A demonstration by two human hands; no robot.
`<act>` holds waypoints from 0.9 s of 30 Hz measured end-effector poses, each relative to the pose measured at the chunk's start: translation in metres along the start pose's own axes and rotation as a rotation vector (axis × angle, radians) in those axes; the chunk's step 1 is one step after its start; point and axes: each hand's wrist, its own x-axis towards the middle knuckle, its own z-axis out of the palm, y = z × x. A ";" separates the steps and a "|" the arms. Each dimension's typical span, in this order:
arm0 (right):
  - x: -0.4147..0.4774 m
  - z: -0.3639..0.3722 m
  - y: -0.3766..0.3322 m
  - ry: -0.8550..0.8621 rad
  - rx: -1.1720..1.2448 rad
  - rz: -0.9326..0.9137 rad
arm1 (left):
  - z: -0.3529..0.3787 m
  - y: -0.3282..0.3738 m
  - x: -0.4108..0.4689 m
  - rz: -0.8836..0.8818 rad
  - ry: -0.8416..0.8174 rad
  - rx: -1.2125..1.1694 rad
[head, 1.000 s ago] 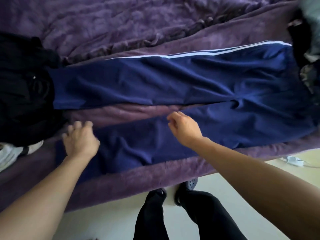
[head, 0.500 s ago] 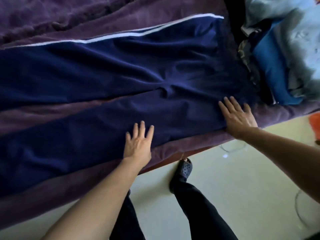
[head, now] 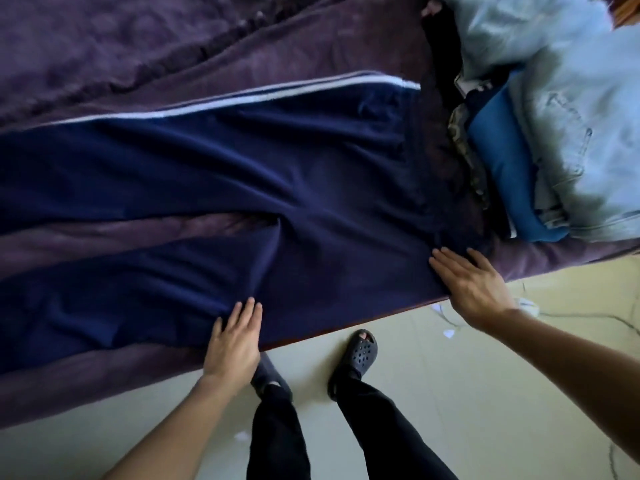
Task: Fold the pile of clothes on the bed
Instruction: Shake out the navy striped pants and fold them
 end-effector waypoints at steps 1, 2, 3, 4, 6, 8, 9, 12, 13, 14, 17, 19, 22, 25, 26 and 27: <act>-0.003 -0.004 0.000 -0.001 0.003 -0.009 | -0.004 -0.002 -0.008 0.010 -0.026 0.008; -0.004 -0.009 0.003 -0.012 0.019 0.006 | -0.009 -0.004 -0.012 0.017 -0.022 -0.007; -0.001 -0.014 0.007 -0.022 0.046 0.040 | -0.017 -0.009 -0.013 0.007 0.008 -0.055; 0.006 -0.021 0.013 -0.029 0.081 0.086 | -0.028 -0.016 -0.009 -0.023 0.056 -0.141; 0.026 -0.043 0.023 0.015 0.153 0.156 | -0.058 -0.035 0.007 -0.095 0.153 -0.348; 0.056 -0.073 0.029 0.105 0.179 0.210 | -0.093 -0.058 0.028 -0.120 0.278 -0.492; 0.073 -0.089 0.030 0.131 0.176 0.242 | -0.109 -0.071 0.039 -0.125 0.345 -0.542; 0.136 -0.123 0.035 0.205 0.193 0.289 | -0.158 -0.104 0.074 -0.165 0.502 -0.671; 0.159 -0.130 0.036 0.216 0.194 0.300 | -0.172 -0.114 0.087 -0.182 0.539 -0.695; 0.181 -0.136 0.037 0.222 0.190 0.314 | -0.184 -0.123 0.101 -0.200 0.567 -0.708; 0.242 -0.145 0.041 0.219 0.148 0.355 | -0.216 -0.149 0.146 -0.237 0.598 -0.711; 0.278 -0.141 0.047 0.169 0.112 0.398 | -0.232 -0.161 0.180 -0.240 0.592 -0.696; 0.319 -0.126 0.050 0.073 0.048 0.458 | -0.247 -0.169 0.232 -0.254 0.574 -0.648; 0.337 -0.107 0.045 0.116 -0.043 0.441 | -0.246 -0.165 0.278 -0.282 0.546 -0.583; 0.339 -0.101 0.040 0.166 -0.063 0.396 | -0.241 -0.160 0.291 -0.294 0.522 -0.569; 0.338 -0.095 0.033 0.227 -0.068 0.325 | -0.234 -0.155 0.301 -0.295 0.491 -0.536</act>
